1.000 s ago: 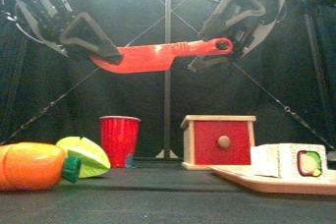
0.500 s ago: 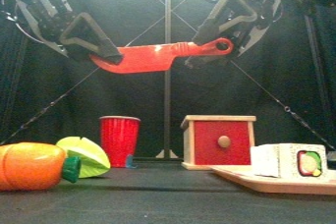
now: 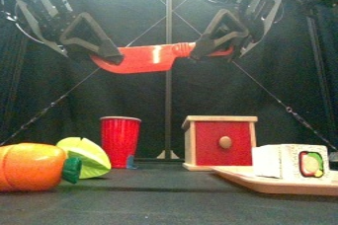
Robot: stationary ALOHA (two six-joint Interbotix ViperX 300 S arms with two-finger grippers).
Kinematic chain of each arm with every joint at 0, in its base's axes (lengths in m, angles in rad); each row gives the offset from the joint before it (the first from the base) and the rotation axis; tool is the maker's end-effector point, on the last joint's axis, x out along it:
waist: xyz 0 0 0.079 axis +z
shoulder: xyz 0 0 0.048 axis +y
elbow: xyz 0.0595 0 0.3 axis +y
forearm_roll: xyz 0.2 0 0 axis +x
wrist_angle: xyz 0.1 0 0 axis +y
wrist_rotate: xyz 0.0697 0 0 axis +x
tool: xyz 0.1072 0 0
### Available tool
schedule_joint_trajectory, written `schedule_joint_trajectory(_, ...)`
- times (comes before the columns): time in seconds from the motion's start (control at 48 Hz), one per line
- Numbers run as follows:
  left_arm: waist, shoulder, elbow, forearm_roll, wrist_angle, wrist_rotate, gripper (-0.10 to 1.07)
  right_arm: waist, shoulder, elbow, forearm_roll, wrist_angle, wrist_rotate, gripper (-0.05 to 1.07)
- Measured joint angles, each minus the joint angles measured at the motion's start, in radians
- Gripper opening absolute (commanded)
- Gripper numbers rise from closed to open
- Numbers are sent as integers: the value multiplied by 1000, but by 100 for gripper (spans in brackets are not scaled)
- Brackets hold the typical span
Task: Grab knife handle
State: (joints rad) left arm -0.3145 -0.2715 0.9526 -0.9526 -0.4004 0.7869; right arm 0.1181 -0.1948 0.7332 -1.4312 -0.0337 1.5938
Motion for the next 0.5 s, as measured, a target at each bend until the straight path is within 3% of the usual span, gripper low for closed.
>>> schedule_joint_trajectory(0.125, 0, -3, 2, 0, -15, 0, 35, -2, 0, 2, 0, 0, 0, 39)
schedule_joint_trajectory(0.375, 0, -5, 0, -3, -35, 2, 75, 0, 0, 6, 0, -2, -2, 39)
schedule_joint_trajectory(0.5, 2, -8, 2, -17, -57, 3, 80, 2, 0, 6, 0, -2, 0, 39)
